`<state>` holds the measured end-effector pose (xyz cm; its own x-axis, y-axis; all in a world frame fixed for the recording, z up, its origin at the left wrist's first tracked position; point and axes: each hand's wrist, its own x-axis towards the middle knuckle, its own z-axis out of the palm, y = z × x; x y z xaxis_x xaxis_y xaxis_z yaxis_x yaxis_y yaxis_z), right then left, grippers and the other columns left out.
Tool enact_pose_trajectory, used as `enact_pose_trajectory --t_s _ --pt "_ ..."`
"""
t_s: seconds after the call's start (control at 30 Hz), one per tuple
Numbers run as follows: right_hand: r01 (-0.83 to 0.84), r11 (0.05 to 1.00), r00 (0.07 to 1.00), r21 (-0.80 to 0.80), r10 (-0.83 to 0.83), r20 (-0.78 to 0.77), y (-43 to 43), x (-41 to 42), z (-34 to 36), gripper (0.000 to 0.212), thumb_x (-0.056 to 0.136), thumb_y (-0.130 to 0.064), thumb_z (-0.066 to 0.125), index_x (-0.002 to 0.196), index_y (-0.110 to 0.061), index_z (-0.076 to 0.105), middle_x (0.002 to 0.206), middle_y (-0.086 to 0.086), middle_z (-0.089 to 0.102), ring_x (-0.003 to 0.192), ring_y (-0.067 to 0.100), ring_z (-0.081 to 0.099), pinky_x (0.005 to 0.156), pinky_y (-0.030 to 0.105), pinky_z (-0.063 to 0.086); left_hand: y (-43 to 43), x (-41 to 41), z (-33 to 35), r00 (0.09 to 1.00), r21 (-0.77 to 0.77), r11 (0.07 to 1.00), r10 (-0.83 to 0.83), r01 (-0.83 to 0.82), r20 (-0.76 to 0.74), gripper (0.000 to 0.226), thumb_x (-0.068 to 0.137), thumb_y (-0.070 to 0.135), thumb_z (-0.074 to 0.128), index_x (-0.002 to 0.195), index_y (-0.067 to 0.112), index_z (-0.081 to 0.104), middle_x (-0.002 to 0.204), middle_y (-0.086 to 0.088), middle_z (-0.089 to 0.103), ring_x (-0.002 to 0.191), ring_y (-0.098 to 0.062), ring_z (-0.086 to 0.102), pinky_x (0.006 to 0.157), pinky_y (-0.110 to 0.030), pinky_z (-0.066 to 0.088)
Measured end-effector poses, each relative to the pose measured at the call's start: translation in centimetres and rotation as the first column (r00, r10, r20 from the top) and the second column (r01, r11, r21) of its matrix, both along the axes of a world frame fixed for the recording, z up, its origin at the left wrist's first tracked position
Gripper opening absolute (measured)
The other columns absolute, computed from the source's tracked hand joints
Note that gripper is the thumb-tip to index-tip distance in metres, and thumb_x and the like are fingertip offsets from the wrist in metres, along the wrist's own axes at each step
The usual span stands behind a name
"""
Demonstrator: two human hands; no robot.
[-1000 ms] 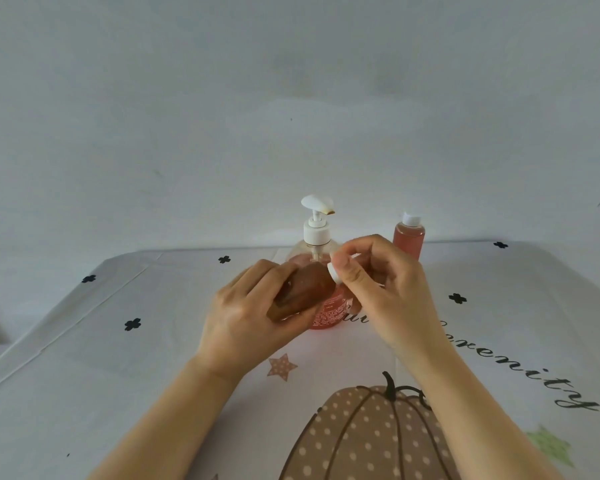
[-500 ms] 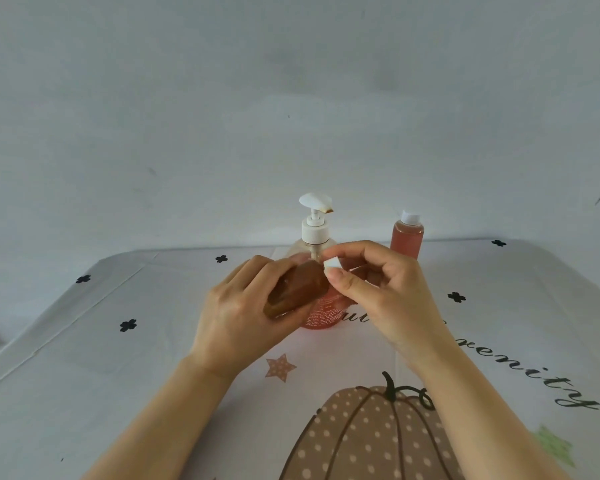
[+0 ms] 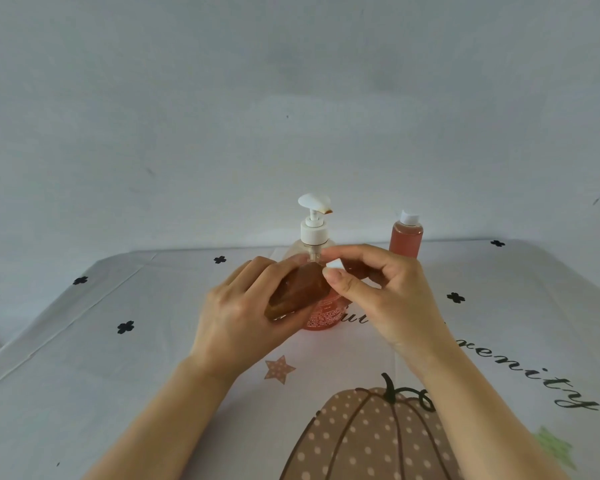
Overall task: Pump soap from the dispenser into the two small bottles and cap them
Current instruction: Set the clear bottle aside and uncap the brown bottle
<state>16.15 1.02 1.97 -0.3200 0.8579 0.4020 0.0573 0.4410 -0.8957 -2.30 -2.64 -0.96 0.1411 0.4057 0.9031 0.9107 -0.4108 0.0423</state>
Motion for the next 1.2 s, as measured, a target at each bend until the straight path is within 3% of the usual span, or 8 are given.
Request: enact_pose_trajectory --t_s 0.17,0.27,0.33,0.4,0.53,0.77,1.03,1.2 --pt "0.013 1.0 1.0 0.015 -0.013 0.009 -0.5 -0.2 0.2 0.033 0.073 -0.051 0.071 0.098 -0.03 0.077 0.075 -0.016 0.067 0.077 0.004 0.065 0.079 0.028 0.058 0.0 0.0 0.0 1.0 -0.01 1.0 0.008 -0.008 0.0 0.037 0.083 0.044 0.07 0.109 0.019 0.064 0.082 0.002 0.064 0.068 -0.013 0.059 0.057 -0.026 0.05" --pt "0.015 1.0 1.0 0.012 -0.016 0.014 -0.1 -0.1 0.0 0.02 0.08 -0.037 0.077 0.098 -0.03 0.077 0.082 -0.01 0.071 0.084 0.01 0.068 0.082 0.034 0.059 -0.1 0.0 0.1 1.0 -0.007 1.0 0.023 -0.023 -0.013 0.037 0.083 0.045 0.069 0.109 0.02 0.063 0.082 0.003 0.065 0.069 -0.011 0.057 0.059 -0.022 0.049" --pt "-0.001 1.0 1.0 0.001 0.001 0.001 0.0 0.0 0.1 0.022 0.08 -0.028 0.079 0.101 -0.03 0.076 0.091 -0.006 0.073 0.092 0.011 0.068 0.084 0.027 0.058 -0.1 0.0 0.2 0.999 -0.002 0.999 0.032 -0.032 -0.014 0.037 0.083 0.045 0.07 0.11 0.022 0.061 0.082 0.003 0.065 0.07 -0.011 0.057 0.059 -0.021 0.048" --pt "0.003 1.0 1.0 -0.001 -0.003 0.003 -0.1 0.0 0.1 0.027 0.077 -0.036 0.078 0.104 -0.032 0.075 0.092 -0.005 0.073 0.094 0.01 0.068 0.084 0.023 0.057 -0.1 0.1 0.3 0.999 0.0 0.999 0.039 -0.039 -0.026 0.036 0.083 0.045 0.07 0.108 0.019 0.067 0.082 0.002 0.066 0.069 -0.012 0.059 0.057 -0.024 0.05" --pt "0.007 1.0 1.0 -0.005 -0.007 0.004 -0.1 0.0 0.2 0.027 0.078 -0.034 0.078 0.104 -0.03 0.076 0.093 -0.006 0.075 0.088 0.014 0.069 0.086 0.04 0.059 -0.1 0.2 0.3 0.998 0.002 0.999 0.049 -0.049 -0.036 0.038 0.082 0.044 0.072 0.104 0.013 0.072 0.082 0.002 0.066 0.068 -0.014 0.06 0.056 -0.025 0.051" --pt "-0.001 0.999 1.0 -0.043 0.001 -0.013 -0.2 0.1 0.2 0.022 0.079 -0.034 0.077 0.101 -0.03 0.078 0.087 0.001 0.073 0.079 0.012 0.068 0.076 0.019 0.055 -0.2 0.1 0.2 0.998 0.012 0.998 0.057 -0.057 -0.039 0.038 0.083 0.046 0.07 0.11 0.02 0.064 0.084 0.003 0.067 0.071 -0.011 0.059 0.06 -0.019 0.046" --pt "0.061 0.982 0.953 -0.181 -0.111 -0.282 0.2 0.7 1.0 0.009 0.079 -0.003 0.077 0.084 -0.011 0.075 0.078 0.004 0.075 0.078 0.024 0.072 0.086 0.042 0.06 -0.3 0.1 0.3 0.995 -0.021 0.996 0.088 -0.087 0.047 0.036 0.079 0.042 0.072 0.099 0.011 0.071 0.084 0.003 0.065 0.072 -0.011 0.058 0.057 -0.024 0.049" --pt "0.371 0.918 0.924 -0.141 -0.38 -0.046 1.6 1.4 0.1 0.012 0.074 -0.018 0.085 0.076 -0.016 0.073 0.07 -0.006 0.073 0.065 -0.001 0.066 0.069 0.015 0.051 -0.5 0.3 0.4 0.979 -0.11 0.993 0.066 -0.045 0.191 0.046 0.078 0.049 0.067 0.105 0.011 0.067 0.088 0.006 0.063 0.075 -0.008 0.056 0.063 -0.018 0.046"
